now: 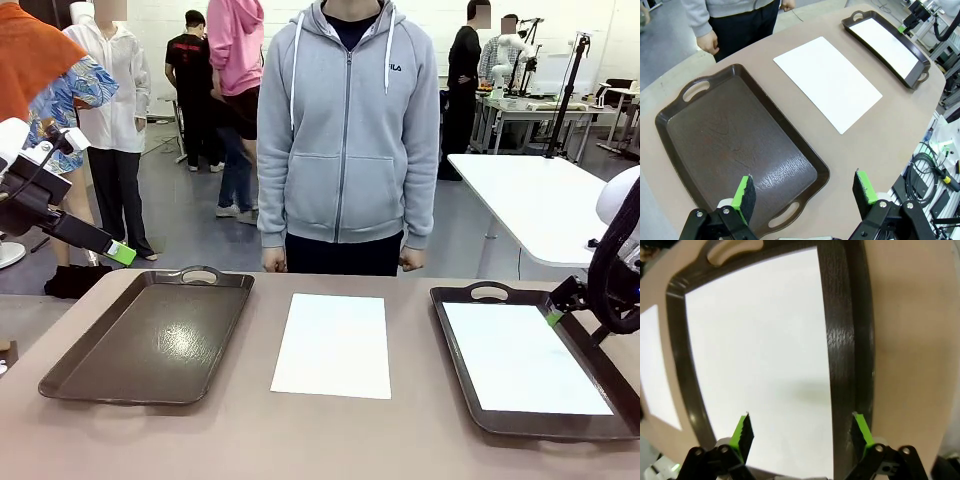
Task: Sort the A4 documents.
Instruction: Receive the A4 Paper.
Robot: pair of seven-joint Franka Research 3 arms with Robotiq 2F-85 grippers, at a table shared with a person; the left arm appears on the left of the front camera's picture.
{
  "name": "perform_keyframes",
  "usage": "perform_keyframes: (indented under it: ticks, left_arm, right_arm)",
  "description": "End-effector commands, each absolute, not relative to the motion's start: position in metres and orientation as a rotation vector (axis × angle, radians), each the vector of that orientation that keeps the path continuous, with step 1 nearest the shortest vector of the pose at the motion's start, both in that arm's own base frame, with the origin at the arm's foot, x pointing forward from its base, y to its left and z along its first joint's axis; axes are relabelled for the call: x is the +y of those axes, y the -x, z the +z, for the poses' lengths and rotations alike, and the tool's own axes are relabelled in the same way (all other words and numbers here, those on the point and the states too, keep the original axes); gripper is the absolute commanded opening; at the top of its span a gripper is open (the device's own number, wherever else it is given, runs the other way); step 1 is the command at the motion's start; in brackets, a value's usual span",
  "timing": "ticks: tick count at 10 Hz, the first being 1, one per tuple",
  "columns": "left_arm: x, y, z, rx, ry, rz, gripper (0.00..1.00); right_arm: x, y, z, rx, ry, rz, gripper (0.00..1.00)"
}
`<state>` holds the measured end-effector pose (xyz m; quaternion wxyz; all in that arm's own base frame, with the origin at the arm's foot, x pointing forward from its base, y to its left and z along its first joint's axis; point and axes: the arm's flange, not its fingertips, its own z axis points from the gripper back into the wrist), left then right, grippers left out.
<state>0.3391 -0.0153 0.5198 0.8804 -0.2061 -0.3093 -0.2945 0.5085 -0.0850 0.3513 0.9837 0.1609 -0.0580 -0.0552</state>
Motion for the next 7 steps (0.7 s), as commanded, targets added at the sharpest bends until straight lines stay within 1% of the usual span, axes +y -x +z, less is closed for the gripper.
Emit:
perform_keyframes:
  ticks: [1, 3, 4, 5, 7]
  left_arm:
    - [-0.014, -0.340, 0.519, -0.646, 0.444, -0.625, 1.00]
    - [-0.014, -0.340, 0.519, -0.646, 0.444, -0.625, 1.00]
    - [-0.014, -0.340, 0.519, -0.646, 0.444, -0.625, 1.00]
    - [-0.014, -0.340, 0.519, -0.646, 0.444, -0.625, 1.00]
    - [-0.014, -0.340, 0.519, -0.646, 0.444, -0.625, 1.00]
  right_arm:
    - [-0.068, -0.484, 0.391, -0.347, -0.178, -0.007, 1.00]
    - [-0.042, -0.470, 0.443, -0.557, -0.171, 0.198, 1.00]
    - [-0.035, -0.464, 0.460, -0.612, -0.194, 0.272, 1.00]
    - [-0.029, -0.455, 0.492, -0.664, -0.249, 0.400, 1.00]
    - [-0.034, -0.443, 0.528, -0.689, -0.371, 0.581, 1.00]
